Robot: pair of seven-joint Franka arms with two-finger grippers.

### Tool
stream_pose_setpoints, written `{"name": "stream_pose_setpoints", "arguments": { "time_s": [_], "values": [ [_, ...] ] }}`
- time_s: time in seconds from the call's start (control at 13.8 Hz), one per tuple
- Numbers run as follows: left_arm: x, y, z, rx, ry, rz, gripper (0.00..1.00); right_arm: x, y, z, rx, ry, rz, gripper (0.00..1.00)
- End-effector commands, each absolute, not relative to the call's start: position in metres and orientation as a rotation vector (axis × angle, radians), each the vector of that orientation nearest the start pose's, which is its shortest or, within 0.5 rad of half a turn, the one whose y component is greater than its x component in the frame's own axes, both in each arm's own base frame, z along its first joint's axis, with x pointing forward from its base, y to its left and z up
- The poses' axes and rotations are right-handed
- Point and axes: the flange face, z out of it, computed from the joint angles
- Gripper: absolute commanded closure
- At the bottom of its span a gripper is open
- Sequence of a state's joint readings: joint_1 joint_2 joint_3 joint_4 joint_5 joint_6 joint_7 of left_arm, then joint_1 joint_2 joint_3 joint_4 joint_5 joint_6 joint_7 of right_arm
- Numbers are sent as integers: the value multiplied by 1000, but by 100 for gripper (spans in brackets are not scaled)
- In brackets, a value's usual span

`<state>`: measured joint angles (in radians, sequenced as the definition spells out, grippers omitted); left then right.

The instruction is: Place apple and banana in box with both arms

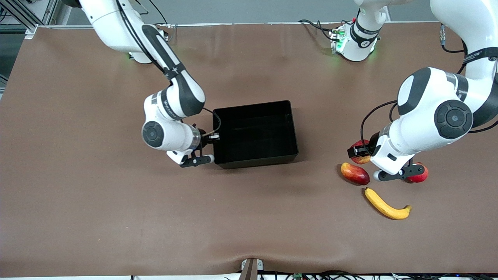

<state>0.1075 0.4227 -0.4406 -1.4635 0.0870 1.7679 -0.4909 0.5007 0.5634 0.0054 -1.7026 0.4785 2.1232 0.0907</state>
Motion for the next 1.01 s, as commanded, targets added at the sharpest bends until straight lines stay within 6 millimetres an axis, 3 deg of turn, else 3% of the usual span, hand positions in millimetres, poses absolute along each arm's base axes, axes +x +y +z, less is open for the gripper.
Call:
{"name": "stream_pose_setpoints", "arguments": {
  "time_s": [0.0,0.07,0.14,0.29,0.43,0.58,0.72,0.94],
  "values": [
    [640,-172,460,-3184,-246,186,100,567,338,254,-2785,-160,332,100],
    [638,-177,461,-3191,-245,193,100,565,337,248,-2789,-147,345,100],
    [637,-180,461,-3200,-244,201,100,566,336,247,-2796,-85,357,80],
    [638,-180,457,-3203,-244,210,100,567,337,248,-2806,13,372,0],
    [637,-182,459,-3209,-259,212,100,578,334,271,-2788,25,336,0],
    [637,-180,460,-3211,-268,214,100,592,319,321,-2758,14,363,0],
    [637,-181,462,-3219,-274,213,100,612,288,366,-2727,11,464,0],
    [632,-194,464,-3227,-270,222,100,643,201,420,-2703,66,547,0]
  ]
}}
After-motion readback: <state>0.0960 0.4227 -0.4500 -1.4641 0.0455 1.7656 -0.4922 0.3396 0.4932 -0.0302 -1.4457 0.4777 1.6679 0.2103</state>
